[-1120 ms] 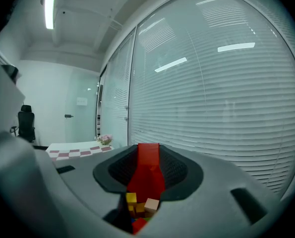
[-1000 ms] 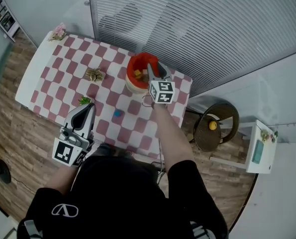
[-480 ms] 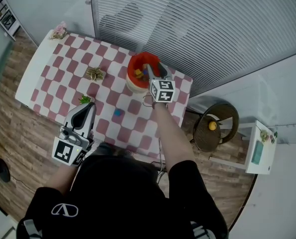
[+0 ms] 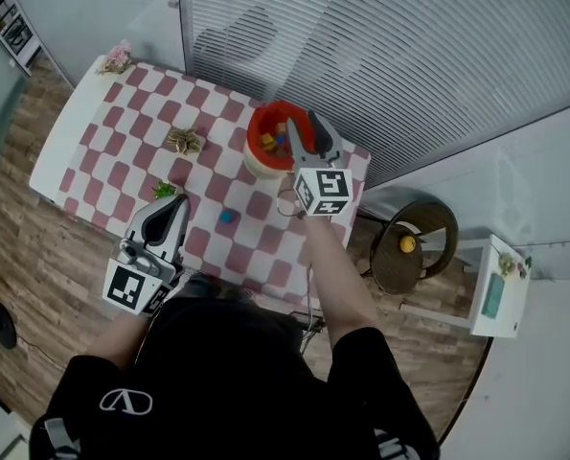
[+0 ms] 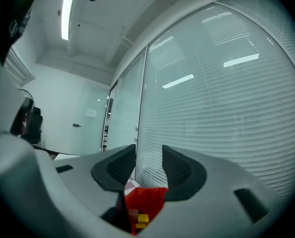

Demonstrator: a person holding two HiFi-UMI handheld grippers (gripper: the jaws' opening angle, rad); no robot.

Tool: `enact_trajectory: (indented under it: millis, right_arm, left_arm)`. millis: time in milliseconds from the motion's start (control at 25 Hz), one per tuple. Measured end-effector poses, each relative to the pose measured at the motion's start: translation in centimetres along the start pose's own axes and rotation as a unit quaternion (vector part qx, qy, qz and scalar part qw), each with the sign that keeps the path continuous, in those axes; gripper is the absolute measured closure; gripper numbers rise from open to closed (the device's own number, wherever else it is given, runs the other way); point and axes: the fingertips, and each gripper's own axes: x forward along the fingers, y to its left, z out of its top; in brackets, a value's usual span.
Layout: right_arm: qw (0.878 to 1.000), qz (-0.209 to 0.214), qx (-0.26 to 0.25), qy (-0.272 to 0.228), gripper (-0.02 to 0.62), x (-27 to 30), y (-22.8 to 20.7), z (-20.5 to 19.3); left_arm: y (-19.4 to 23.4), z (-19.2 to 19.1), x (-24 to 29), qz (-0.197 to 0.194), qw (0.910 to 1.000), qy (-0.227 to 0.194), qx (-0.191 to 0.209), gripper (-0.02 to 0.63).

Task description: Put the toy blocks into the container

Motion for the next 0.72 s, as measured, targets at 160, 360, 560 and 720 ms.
enact_trajectory:
  millis: [160,360,560,720]
  right_arm:
    - [0.998,0.025,-0.017,-0.046,0.433,-2.7,2.9,4.1]
    - [0.995,0.057,-0.015,-0.077,0.431,-6.8,6.5,7.3]
    - [0.993,0.069,-0.014,-0.099,0.436,-10.9,9.4,8.6]
    - [0.992,0.082,-0.013,-0.098,0.437,-13.3,11.5,7.9]
  left_arm:
    - [-0.1,-0.3,-0.2,-0.004,1.0000,0.002,-0.002,0.601]
    - [-0.1,-0.4,-0.3,-0.007,1.0000,0.005,-0.001,0.601]
    - [-0.1,0.9,0.2,-0.003,0.9998,-0.017,0.006,0.601]
    - [-0.5,-0.6,-0.3,-0.015,0.9999,0.004,-0.001,0.601]
